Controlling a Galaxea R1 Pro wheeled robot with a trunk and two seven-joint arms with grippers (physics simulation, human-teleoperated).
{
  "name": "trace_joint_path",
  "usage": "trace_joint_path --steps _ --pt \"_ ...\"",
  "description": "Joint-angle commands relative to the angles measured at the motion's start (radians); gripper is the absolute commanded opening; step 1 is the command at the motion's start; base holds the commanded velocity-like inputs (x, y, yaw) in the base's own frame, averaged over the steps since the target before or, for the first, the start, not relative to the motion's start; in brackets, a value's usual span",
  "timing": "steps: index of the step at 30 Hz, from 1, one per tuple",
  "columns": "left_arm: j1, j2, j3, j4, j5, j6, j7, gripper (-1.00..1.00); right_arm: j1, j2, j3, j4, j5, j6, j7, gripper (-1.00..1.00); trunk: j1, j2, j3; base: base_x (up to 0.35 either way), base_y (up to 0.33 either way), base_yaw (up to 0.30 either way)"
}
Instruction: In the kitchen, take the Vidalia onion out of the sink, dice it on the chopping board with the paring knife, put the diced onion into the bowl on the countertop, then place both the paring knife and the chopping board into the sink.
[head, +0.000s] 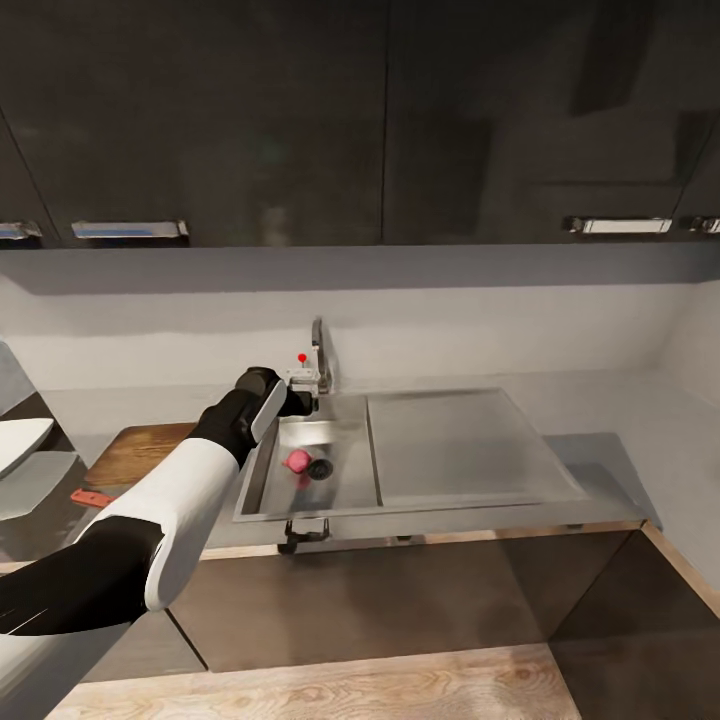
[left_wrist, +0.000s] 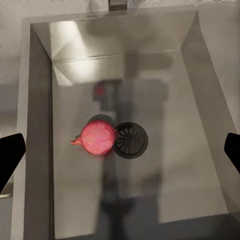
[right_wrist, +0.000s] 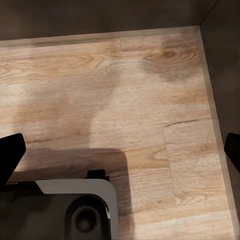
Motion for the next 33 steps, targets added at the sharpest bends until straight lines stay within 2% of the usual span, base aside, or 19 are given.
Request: trace_joint_path --steps 1,8,12,21,33 --pt "-0.001 0.001 -0.005 -0.001 0.011 0.004 0.009 1.00 -0.001 0.000 -0.008 0.001 0.007 -0.004 0.006 1.00 0.001 -0.002 -0.002 0.000 0.000 0.000" --pt "0.000 0.001 -0.004 -0.002 0.010 0.004 0.009 1.00 -0.001 -0.002 -0.008 0.001 0.008 -0.004 0.006 1.00 0.001 -0.002 -0.002 0.000 0.000 0.000" --pt "0.023 0.021 -0.003 0.021 0.013 -0.006 0.012 1.00 0.000 0.021 -0.009 -0.022 0.006 -0.023 0.007 1.00 0.001 -0.002 -0.002 0.000 0.000 0.000" --pt "0.053 0.042 -0.003 0.023 0.013 -0.004 0.012 1.00 0.000 0.040 -0.008 -0.022 0.006 -0.020 0.010 1.00 0.001 -0.002 -0.002 0.000 0.000 0.000" --pt "0.058 0.045 -0.003 0.026 0.013 -0.004 0.012 1.00 0.000 0.045 -0.011 -0.031 0.004 -0.019 0.010 1.00 0.001 -0.002 -0.002 0.006 0.000 0.000"
